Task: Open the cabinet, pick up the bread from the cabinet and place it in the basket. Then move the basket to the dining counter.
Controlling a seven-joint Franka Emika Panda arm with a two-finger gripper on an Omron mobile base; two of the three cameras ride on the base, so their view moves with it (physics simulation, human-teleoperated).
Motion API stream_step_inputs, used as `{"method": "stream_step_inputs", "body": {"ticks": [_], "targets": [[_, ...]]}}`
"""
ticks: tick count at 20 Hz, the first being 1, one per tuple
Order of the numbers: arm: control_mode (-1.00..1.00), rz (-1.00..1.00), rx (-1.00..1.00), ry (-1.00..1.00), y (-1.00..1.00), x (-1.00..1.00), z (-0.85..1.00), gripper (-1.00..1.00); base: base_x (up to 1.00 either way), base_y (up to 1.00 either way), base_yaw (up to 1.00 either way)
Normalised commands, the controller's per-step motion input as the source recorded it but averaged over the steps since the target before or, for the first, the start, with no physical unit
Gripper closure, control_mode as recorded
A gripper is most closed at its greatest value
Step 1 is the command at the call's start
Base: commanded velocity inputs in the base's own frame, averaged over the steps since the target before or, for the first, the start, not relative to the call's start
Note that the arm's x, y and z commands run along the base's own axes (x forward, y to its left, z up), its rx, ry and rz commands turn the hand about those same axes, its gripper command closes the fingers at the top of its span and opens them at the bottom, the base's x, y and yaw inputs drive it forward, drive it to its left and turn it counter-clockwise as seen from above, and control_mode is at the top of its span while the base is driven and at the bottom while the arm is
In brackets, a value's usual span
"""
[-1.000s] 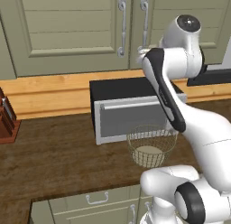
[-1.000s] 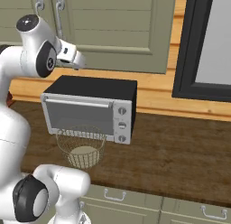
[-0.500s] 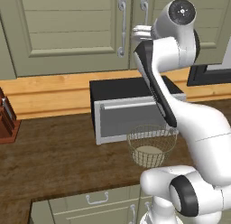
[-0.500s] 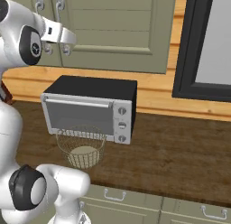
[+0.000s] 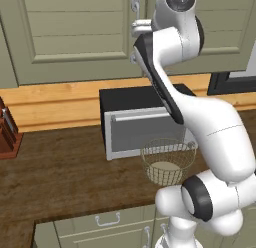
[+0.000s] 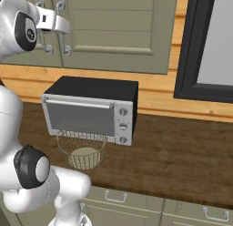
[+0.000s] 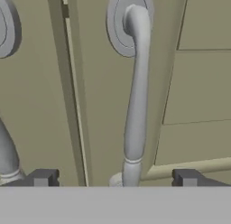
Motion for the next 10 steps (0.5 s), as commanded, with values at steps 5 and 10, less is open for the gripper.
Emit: {"method": "stream_step_inputs", "body": {"ticks": [5, 10], "targets": [[-1.0, 0.0, 0.0, 0.0, -0.12, 0.41, 0.0, -1.0, 0.0, 0.0, 0.0], [-1.0, 0.0, 0.0, 0.0, -0.03, 0.41, 0.0, -1.0, 0.0, 0.0, 0.0]]}}
